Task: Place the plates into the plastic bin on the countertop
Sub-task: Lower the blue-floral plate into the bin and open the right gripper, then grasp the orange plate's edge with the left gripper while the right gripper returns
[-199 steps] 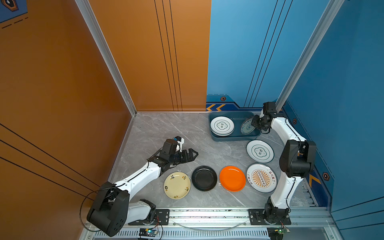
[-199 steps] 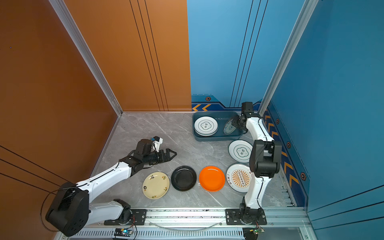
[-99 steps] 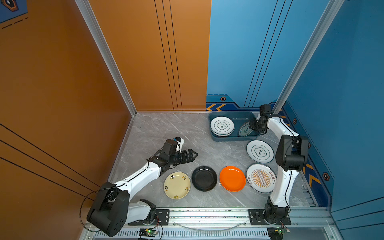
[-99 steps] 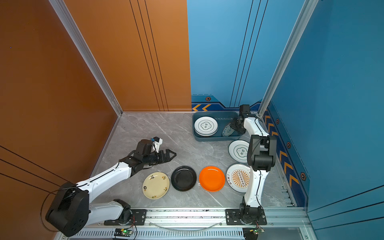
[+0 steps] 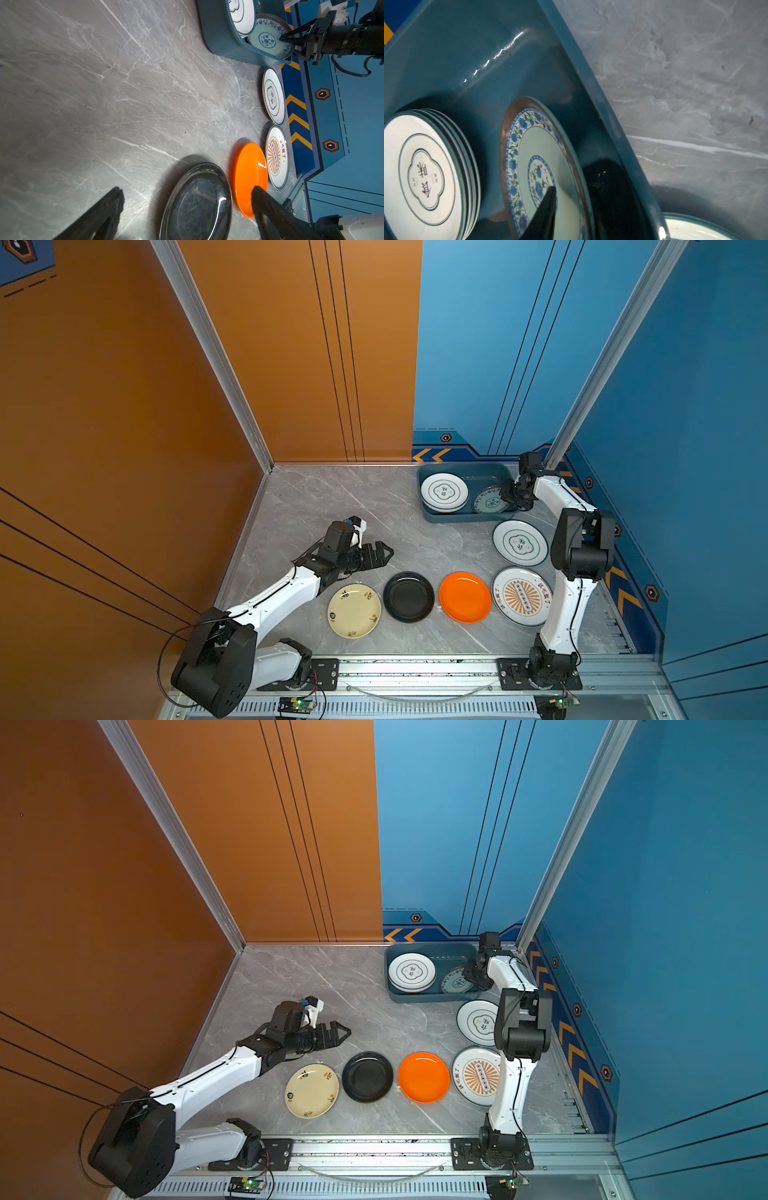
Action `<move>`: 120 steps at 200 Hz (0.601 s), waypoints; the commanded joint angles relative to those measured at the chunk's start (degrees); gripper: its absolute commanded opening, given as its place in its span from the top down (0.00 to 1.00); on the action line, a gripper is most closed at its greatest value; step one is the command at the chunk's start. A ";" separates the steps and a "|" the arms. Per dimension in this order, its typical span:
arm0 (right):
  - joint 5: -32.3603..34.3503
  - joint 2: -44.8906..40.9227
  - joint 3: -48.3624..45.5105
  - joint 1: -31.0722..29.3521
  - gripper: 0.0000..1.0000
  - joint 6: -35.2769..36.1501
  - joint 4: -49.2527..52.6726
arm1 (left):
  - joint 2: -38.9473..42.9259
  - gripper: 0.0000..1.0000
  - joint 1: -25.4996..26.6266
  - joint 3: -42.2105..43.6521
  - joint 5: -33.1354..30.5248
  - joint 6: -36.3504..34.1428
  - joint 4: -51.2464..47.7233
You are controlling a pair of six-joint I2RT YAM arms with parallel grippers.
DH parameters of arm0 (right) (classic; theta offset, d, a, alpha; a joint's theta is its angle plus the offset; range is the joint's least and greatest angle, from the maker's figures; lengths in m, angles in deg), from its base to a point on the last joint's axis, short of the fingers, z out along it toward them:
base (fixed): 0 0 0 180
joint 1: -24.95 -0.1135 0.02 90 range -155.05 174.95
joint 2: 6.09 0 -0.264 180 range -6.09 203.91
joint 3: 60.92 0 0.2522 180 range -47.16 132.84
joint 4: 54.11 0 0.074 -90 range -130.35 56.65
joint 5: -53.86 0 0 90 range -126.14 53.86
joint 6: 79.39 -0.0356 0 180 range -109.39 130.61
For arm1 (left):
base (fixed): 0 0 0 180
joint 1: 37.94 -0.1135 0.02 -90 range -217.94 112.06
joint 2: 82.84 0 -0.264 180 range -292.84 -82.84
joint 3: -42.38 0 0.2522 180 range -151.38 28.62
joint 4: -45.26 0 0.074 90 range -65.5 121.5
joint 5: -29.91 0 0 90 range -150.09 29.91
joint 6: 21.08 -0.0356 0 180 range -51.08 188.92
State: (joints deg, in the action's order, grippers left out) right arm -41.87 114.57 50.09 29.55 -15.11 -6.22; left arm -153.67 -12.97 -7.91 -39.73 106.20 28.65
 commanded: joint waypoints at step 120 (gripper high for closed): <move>1.15 -14.26 -6.37 -0.71 0.59 0.34 0.82 | -7.11 0.02 11.71 -12.64 0.08 -11.07 -11.63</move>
State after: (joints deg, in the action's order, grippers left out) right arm -39.95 108.93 46.33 30.16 -15.11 -5.48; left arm -157.96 -4.27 -15.89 -40.80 100.32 22.14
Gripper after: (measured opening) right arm 0.396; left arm 0.979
